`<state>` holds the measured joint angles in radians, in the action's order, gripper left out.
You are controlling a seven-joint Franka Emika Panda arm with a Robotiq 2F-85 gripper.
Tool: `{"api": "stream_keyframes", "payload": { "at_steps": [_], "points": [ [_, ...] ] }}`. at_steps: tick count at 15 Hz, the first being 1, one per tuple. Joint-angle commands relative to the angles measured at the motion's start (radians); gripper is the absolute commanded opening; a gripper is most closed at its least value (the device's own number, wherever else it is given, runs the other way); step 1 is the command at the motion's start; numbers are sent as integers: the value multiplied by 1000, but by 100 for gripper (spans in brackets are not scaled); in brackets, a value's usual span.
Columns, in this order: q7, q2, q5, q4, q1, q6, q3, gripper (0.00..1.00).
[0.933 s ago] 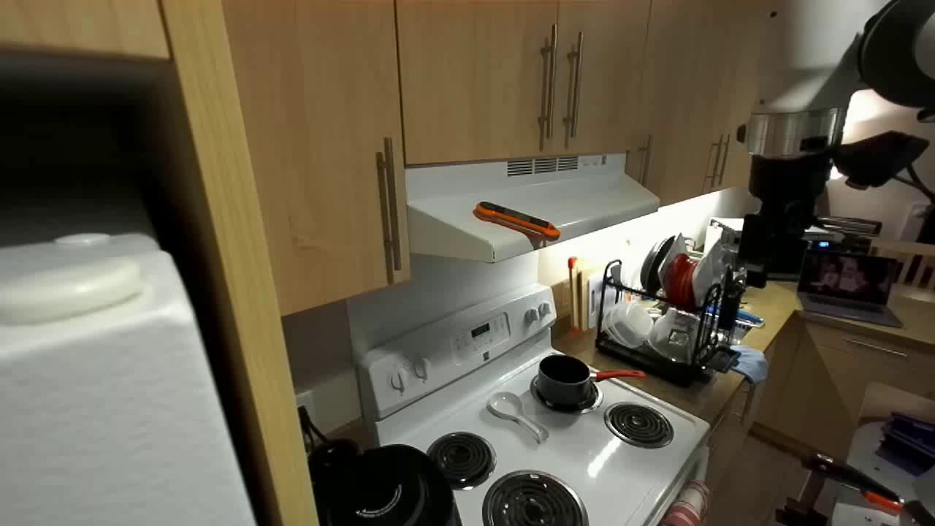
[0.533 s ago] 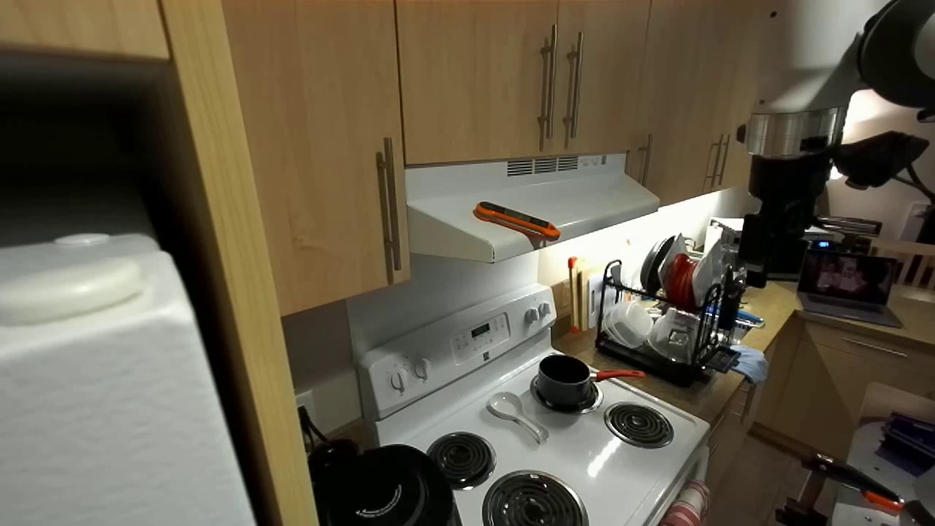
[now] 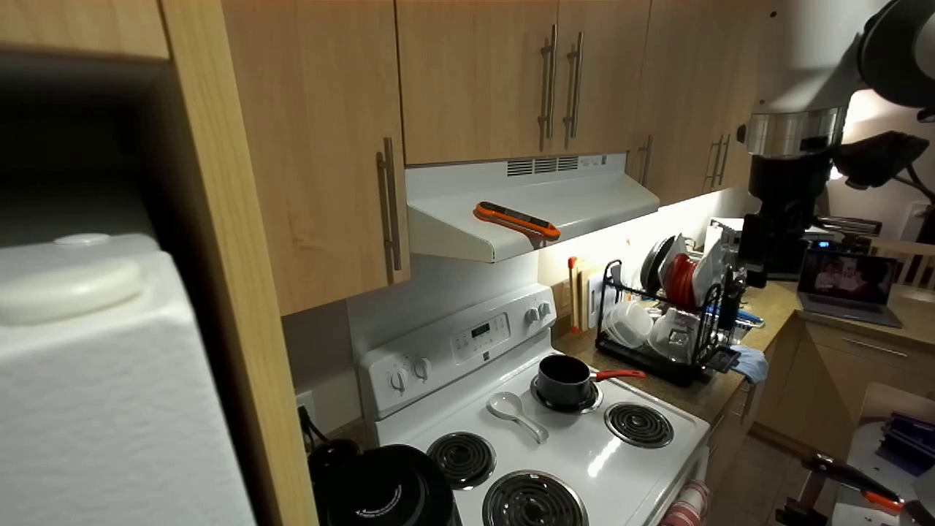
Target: Turn off the light of the oven filter
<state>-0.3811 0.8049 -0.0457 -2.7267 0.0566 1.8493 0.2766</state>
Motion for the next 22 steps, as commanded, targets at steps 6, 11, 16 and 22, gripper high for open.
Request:
{"api": "stream_keyframes", "payload": {
  "at_steps": [6,11,16,22],
  "points": [
    [-5,-2,6,1,8,-1,-8,100],
    [-5,-2,6,1,8,-1,-8,100],
    [-5,-5,20,-12,-10,23,-18,100],
    [-16,-18,70,-28,-54,83,-28,100]
  ]
}}
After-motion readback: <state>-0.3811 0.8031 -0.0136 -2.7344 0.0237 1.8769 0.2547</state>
